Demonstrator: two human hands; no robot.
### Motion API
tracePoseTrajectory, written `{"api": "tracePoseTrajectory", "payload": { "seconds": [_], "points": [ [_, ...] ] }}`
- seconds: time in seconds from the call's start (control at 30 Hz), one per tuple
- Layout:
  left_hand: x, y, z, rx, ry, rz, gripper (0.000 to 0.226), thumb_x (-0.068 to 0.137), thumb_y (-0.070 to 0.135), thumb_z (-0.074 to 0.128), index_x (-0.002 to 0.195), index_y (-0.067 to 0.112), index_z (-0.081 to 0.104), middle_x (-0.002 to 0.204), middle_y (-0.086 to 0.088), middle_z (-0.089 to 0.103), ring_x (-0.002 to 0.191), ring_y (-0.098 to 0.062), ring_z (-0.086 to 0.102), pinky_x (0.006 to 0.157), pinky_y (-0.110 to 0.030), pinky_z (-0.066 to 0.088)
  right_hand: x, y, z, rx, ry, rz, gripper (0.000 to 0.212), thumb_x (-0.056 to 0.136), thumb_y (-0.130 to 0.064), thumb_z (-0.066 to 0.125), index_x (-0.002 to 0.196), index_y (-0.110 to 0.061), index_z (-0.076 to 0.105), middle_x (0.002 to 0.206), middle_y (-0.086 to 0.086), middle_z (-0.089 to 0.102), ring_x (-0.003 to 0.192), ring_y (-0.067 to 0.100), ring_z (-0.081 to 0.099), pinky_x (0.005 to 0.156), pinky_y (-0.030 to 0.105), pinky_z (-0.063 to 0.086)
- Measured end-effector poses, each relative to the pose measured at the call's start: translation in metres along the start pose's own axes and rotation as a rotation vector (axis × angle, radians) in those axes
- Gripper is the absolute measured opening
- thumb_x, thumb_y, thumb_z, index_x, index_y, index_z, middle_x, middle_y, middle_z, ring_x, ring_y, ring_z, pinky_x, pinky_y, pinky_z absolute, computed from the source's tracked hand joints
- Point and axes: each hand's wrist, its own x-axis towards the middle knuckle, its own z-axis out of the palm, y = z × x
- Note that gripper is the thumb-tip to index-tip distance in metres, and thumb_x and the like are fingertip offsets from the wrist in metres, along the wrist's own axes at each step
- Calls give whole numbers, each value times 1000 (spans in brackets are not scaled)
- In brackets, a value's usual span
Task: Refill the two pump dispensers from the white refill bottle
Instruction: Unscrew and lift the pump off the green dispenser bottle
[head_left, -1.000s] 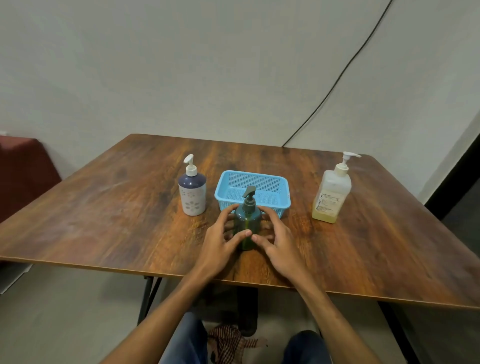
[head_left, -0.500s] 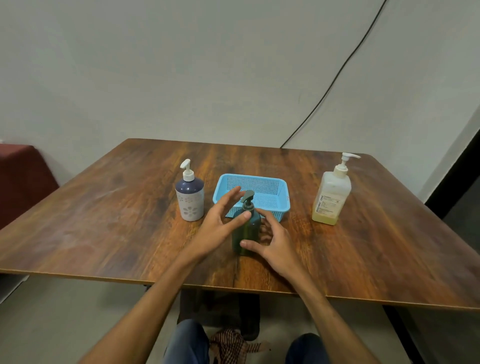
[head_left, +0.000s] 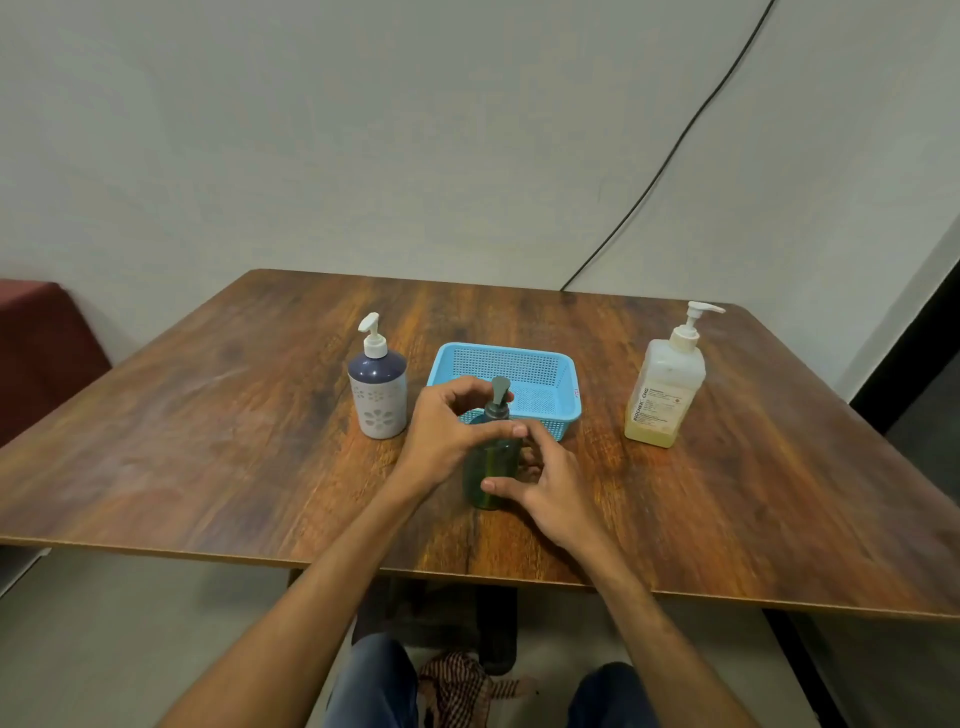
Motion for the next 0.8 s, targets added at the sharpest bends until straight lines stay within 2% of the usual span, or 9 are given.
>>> {"api": "tracePoseTrajectory", "payload": {
  "seconds": [0.07,0.13,0.23,0.33,0.47,0.53,0.6,0.7,0.8],
  "points": [
    [-1,-1,2,-8,-50,-49,48,73,26,87,116,17,68,114,14,71,114,-6,65,100,-28,52,-1,-1,1,-13,8,-2,71,80,-21,83,140,-30,47,135,-18,55,122,7,57,97,28,54],
    [-4,-2,-2,-42,-147,-102,50,83,31,79,130,25,61,129,16,66,125,-4,58,108,-30,47,-1,0,1,-8,7,0,74,80,-22,83,142,-31,44,138,-15,54,123,10,58,97,34,55],
    [-10,-2,-13,-147,-223,-99,43,97,14,64,139,15,56,139,4,62,132,-11,56,109,-35,48,0,0,2,18,3,9,76,79,-19,83,142,-30,44,134,-12,58,118,11,62,95,40,57],
    [-6,4,-15,-167,-146,-69,44,91,-1,66,134,2,58,127,-8,70,121,-20,65,103,-37,53,2,1,3,28,-5,12,76,77,-20,84,141,-31,44,134,-9,59,117,12,63,94,44,57],
    [0,5,-6,-67,8,-5,39,76,1,83,112,7,70,110,1,76,103,-16,73,91,-30,58,0,2,2,20,4,14,80,78,-21,84,144,-33,41,135,-11,58,118,12,63,93,43,58],
    [0,4,-2,-56,49,14,39,73,7,87,108,10,71,107,2,76,102,-17,73,91,-31,58,0,1,2,13,3,10,79,79,-20,83,144,-32,40,135,-14,57,118,10,62,94,41,58],
    [-1,1,-2,-69,18,4,45,74,10,87,115,9,68,114,1,74,108,-17,70,97,-35,57,0,0,3,8,-2,4,77,80,-20,82,144,-31,40,136,-17,54,120,7,59,96,38,56],
    [-4,-3,-8,-78,-136,-56,47,87,15,76,131,15,62,133,5,66,125,-11,61,108,-36,49,1,1,3,3,-1,7,79,81,-22,82,146,-34,38,140,-16,52,122,8,58,97,37,56],
    [-7,-3,-12,-93,-162,-43,37,95,8,65,132,10,63,131,1,68,126,-14,61,106,-38,50,2,1,3,10,-7,6,77,80,-20,83,144,-31,41,133,-12,58,116,10,63,93,37,58]
  ]
}}
